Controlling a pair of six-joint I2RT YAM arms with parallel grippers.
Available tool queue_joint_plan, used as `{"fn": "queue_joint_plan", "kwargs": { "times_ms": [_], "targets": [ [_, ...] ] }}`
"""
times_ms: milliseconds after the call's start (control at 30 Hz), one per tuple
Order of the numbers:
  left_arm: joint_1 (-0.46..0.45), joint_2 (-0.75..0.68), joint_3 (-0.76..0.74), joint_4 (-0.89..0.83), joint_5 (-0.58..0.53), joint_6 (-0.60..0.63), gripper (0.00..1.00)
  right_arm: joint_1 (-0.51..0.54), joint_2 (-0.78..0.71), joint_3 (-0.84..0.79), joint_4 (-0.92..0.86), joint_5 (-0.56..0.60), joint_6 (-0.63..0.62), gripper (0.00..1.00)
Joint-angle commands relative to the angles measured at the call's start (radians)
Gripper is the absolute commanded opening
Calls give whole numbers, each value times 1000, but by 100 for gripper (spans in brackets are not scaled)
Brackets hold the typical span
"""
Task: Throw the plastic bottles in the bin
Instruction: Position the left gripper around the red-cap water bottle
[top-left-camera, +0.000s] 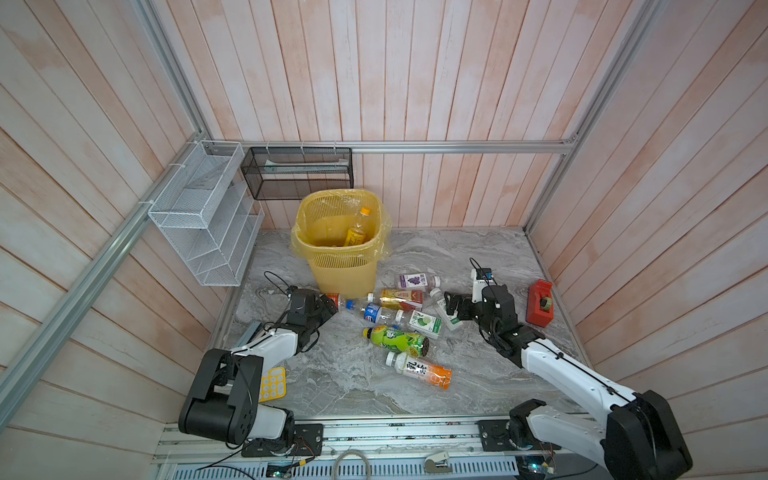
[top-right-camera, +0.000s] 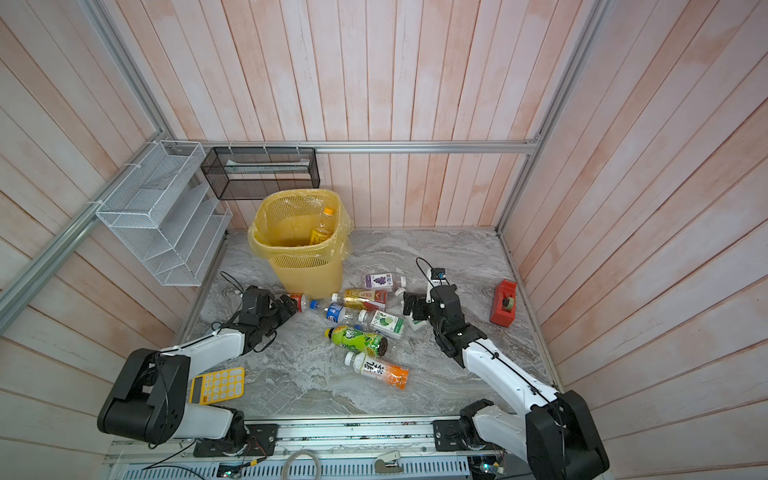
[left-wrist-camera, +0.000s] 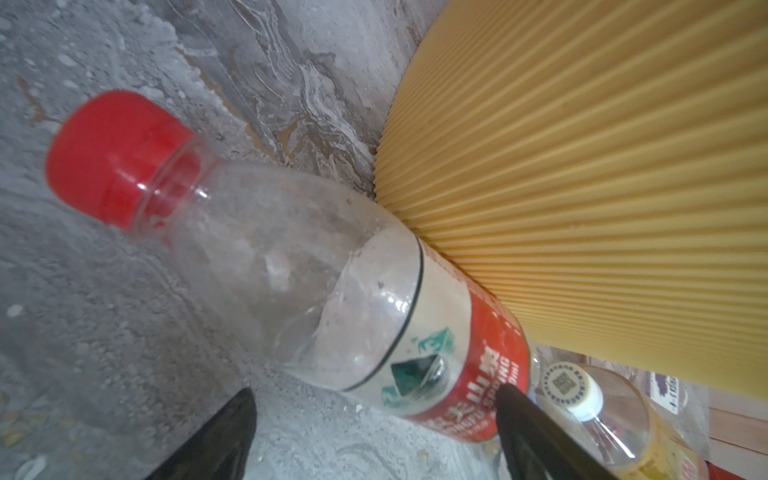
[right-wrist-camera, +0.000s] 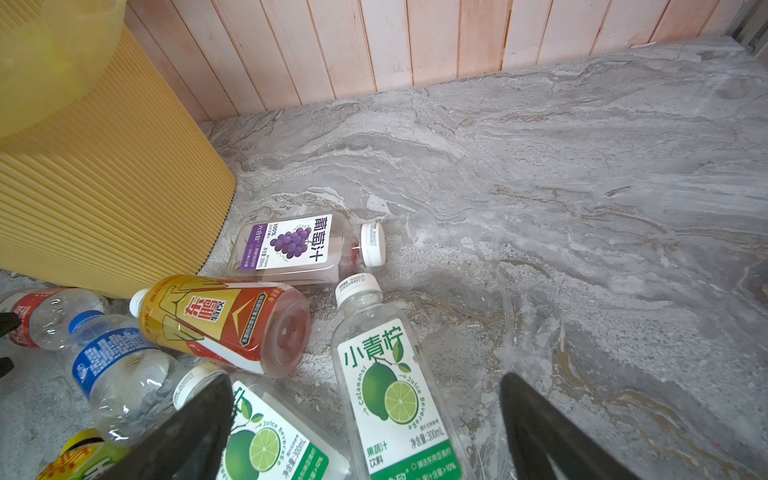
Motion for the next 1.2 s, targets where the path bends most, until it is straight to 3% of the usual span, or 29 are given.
{"fn": "queue_joint_plan", "kwargs": {
  "times_ms": [0, 367, 633, 1167],
  "targets": [
    [7, -39, 1, 21, 0, -24, 93, -3, 8, 11, -11, 17, -5, 99],
    [5, -130, -65, 51, 1, -208, 96, -4, 16, 10, -5, 8, 0, 99],
    [4, -66, -82, 130, 39, -314, 95, -4, 11, 6, -6, 13, -1, 99],
    [5, 48, -53, 189, -23, -309, 92, -4, 9, 3, -16, 31, -9, 99]
  ]
}}
